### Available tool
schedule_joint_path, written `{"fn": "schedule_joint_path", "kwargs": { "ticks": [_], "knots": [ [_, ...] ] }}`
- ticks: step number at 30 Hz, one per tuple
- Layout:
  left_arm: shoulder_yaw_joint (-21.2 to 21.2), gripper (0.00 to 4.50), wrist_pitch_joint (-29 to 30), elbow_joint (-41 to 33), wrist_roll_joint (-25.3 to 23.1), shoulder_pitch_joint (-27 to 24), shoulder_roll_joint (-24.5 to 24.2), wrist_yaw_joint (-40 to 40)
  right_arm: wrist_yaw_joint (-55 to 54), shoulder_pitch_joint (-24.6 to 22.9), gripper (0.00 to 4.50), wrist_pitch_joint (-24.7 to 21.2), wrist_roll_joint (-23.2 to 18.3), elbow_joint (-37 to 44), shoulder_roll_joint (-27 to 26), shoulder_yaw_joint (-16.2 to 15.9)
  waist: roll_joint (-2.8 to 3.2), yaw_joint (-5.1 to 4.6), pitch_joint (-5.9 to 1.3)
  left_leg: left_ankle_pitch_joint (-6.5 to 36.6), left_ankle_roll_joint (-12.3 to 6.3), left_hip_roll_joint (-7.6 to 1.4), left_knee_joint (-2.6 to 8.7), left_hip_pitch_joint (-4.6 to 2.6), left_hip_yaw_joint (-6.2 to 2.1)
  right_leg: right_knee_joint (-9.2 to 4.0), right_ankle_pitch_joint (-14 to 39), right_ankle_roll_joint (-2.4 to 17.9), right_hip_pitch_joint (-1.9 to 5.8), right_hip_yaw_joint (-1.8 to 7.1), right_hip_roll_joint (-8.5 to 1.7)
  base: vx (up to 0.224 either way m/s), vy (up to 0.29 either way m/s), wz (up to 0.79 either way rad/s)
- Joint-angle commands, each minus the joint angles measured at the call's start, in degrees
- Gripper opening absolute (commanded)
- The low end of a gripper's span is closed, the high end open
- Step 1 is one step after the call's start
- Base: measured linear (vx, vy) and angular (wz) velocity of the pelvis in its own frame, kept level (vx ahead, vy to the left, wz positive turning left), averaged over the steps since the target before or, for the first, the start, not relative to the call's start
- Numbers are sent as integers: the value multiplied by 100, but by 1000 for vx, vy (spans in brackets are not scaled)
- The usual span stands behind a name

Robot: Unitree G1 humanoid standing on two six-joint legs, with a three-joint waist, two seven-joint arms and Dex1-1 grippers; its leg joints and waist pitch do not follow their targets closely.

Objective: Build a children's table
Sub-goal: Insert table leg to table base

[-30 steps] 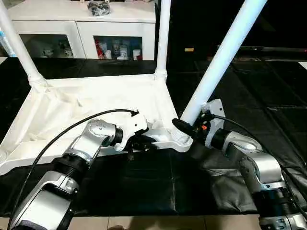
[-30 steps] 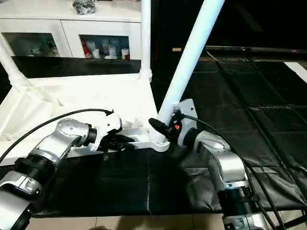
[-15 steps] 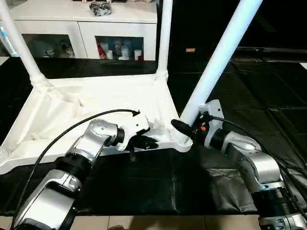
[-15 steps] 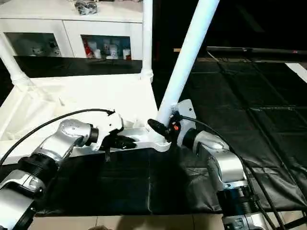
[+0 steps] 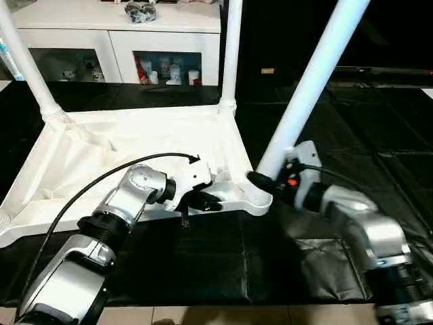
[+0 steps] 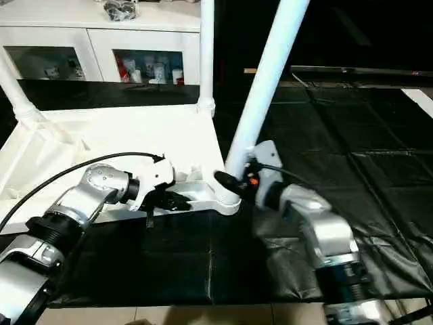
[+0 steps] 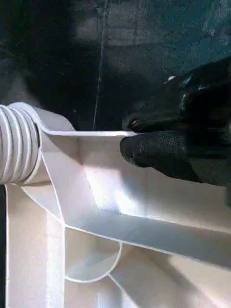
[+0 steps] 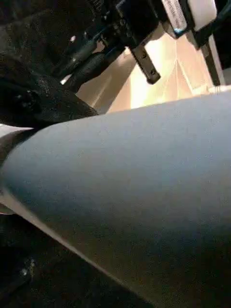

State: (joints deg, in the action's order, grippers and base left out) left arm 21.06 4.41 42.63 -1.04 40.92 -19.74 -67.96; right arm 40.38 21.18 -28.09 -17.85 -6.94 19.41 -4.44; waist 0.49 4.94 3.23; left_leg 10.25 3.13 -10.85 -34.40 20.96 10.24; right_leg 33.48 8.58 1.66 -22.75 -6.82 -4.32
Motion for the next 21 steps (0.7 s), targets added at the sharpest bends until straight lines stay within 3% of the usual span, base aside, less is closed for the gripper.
{"fn": "schedule_joint_path", "kwargs": {
  "ticks": [1, 9, 16, 21],
  "knots": [
    [3, 0, 111, 160, -80, 30, -25, -14, 99, -47, 191, -183, 72, -137, 76, -165, -24, 10, -414, 1299, -129, -255, 407, -84, -110, -481, 2242, 703, 291, 346, -514, 0, 0, 0],
    [-76, 0, 300, 51, 73, 2, -15, -301, 296, 248, 191, -98, 154, -613, 36, -277, -27, -17, -397, 1371, -125, -243, 401, -85, -112, -519, 2507, 653, 290, 326, -519, 0, 0, 0],
    [-52, 0, 397, 5, 55, -1, -30, -346, 676, 462, 191, -96, 128, -974, 133, -347, -35, -48, -409, 1328, -156, -256, 399, -84, -108, -478, 2240, 791, 295, 336, -509, 0, 0, 0],
    [-110, 0, 443, -33, 53, -11, -10, -304, 755, 497, 191, -104, -46, -1221, 80, -112, -43, -41, -413, 1349, -147, -269, 404, -84, -112, -481, 2279, 787, 298, 341, -522, 0, 0, 0]
  ]
}}
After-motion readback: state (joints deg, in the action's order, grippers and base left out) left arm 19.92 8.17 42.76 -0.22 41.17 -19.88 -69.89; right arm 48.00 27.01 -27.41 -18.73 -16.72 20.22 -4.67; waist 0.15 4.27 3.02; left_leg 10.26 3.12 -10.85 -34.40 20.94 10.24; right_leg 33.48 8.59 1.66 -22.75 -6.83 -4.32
